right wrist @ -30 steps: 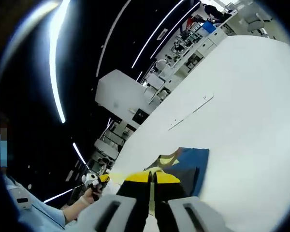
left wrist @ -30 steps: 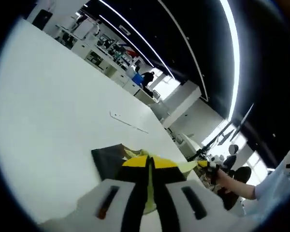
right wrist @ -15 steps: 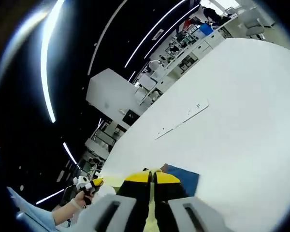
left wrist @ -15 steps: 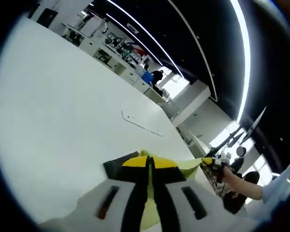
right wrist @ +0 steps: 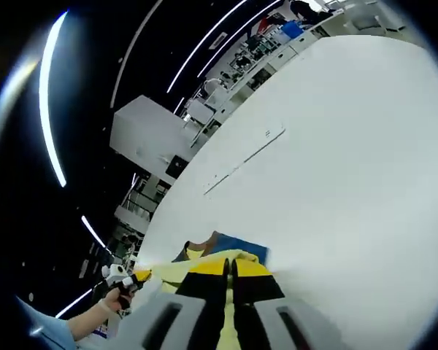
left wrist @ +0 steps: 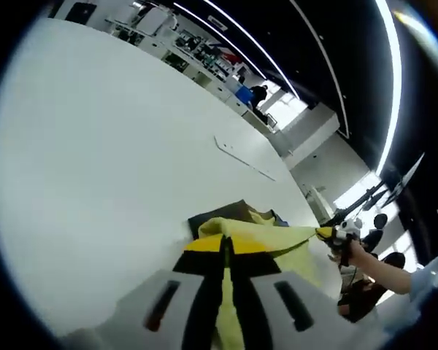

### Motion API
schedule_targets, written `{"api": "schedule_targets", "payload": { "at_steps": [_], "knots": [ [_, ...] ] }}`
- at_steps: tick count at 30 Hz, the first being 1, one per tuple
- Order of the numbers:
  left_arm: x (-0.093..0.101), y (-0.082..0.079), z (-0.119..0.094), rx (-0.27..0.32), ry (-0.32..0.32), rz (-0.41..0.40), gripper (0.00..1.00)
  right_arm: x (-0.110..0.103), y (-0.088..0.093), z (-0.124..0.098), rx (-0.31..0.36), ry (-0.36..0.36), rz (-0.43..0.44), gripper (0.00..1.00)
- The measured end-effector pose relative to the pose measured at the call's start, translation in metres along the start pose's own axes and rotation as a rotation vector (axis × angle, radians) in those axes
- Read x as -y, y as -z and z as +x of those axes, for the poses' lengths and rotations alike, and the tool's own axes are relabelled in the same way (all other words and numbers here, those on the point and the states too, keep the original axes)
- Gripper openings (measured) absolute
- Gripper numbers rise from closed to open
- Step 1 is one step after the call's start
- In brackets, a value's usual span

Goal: Fold the garment on the visible template until the final outline fits inside the template.

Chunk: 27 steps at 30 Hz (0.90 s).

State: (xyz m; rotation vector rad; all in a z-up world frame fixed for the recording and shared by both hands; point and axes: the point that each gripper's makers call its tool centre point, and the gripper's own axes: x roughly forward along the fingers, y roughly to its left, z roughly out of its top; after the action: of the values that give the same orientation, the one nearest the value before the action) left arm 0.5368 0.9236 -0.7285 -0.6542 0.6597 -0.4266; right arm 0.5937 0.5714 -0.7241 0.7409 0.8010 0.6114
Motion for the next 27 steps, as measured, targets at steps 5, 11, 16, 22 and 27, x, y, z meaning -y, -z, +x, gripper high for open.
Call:
{"api": "schedule_targets", "payload": {
  "at_steps": [5, 11, 16, 22, 27],
  "knots": [
    [-0.008, 0.008, 0.004, -0.016, -0.023, -0.016, 0.00, 0.009, 0.014, 0.004, -0.022, 0.029, 0.006, 0.00],
    [-0.015, 0.012, 0.009, -0.036, -0.041, 0.015, 0.00, 0.011, 0.021, 0.005, -0.030, 0.043, 0.001, 0.00],
    [-0.013, 0.009, 0.008, -0.030, -0.034, 0.066, 0.00, 0.004, 0.020, 0.003, -0.024, 0.013, -0.093, 0.00],
    [-0.015, 0.004, 0.001, -0.035, -0.029, 0.188, 0.18, -0.002, 0.017, -0.008, -0.014, 0.014, -0.224, 0.05],
    [-0.016, -0.005, -0.008, -0.041, -0.049, 0.356, 0.35, 0.000, 0.006, -0.015, 0.001, 0.050, -0.423, 0.27]
  ]
}}
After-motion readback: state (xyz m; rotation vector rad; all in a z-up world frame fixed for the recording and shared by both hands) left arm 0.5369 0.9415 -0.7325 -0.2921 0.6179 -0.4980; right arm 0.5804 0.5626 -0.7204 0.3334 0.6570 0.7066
